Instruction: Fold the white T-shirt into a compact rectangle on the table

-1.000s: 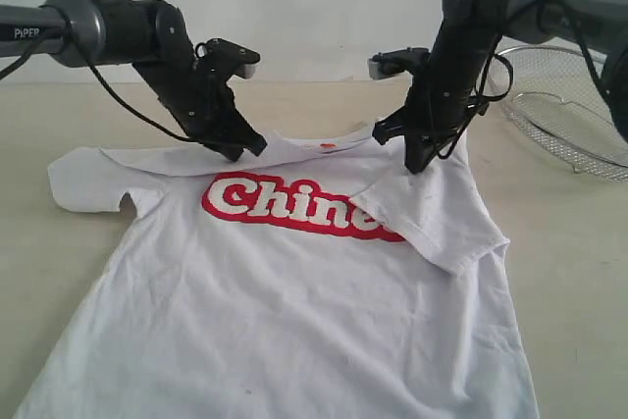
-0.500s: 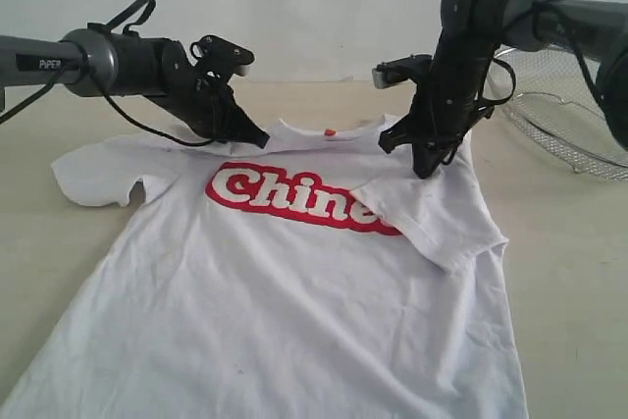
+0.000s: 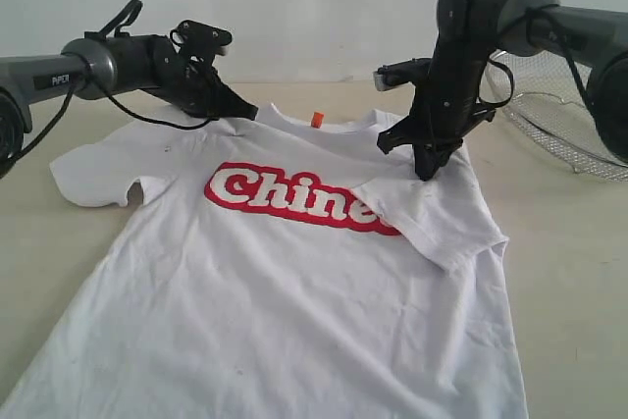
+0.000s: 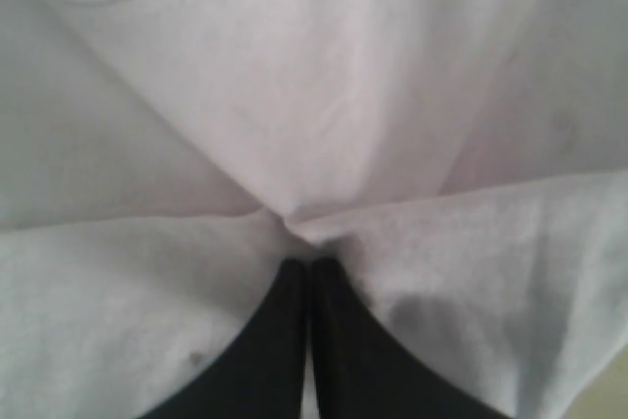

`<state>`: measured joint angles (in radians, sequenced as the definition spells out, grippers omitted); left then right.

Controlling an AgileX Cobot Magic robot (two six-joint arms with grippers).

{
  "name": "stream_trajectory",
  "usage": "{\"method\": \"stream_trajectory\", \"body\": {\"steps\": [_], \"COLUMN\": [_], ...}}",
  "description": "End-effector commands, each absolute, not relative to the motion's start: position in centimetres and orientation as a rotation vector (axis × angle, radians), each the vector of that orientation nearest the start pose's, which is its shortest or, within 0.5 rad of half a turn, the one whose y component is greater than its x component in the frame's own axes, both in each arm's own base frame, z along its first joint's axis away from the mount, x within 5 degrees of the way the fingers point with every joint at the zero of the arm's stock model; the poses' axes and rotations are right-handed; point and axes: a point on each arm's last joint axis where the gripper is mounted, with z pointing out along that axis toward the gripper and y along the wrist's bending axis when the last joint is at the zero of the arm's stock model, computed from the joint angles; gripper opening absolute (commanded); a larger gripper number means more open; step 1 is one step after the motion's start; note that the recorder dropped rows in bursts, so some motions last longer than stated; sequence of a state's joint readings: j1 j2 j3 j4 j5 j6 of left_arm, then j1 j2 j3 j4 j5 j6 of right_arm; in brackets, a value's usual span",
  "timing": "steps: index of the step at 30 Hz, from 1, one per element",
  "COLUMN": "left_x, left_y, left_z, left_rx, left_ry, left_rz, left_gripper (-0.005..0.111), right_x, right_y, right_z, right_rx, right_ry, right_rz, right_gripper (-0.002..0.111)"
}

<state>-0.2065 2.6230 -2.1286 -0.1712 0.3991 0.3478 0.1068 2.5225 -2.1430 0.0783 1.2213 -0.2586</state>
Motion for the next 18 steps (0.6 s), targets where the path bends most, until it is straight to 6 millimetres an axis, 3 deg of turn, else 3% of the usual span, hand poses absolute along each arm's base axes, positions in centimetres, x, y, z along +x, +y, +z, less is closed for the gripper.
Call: {"method": "stream_trajectory", "body": {"steps": [1,7,13,18], "left_x": [55.8,55.7,54.0,52.7], "left_y": [-10.9,-11.5,-13.7,-14.0], "left_z": [7.5,10.5,14.2,17.3], "left_rx": [0.444,0.411,0.615,0.685], "left_ry": [2.357,2.382,2.426,2.462], "left_rz": [-0.095,-0.207,-0.337,-0.371], "left_gripper": [0.005,0.005,0.005,0.005], "right_x": [50.4,50.3,51.2,50.9], "right_y": [5.6,5.6,5.6,5.6], "right_z": [6.6,7.3,10.6,12.6], "right_rx": [-0.458,-0.44,-0.396,-0.398], "right_ry": [3.044,3.049,2.924,2.914], "right_rz": [0.056,0.056,0.044,0.038], "right_gripper": [0.0,0.0,0.0,0.0]}}
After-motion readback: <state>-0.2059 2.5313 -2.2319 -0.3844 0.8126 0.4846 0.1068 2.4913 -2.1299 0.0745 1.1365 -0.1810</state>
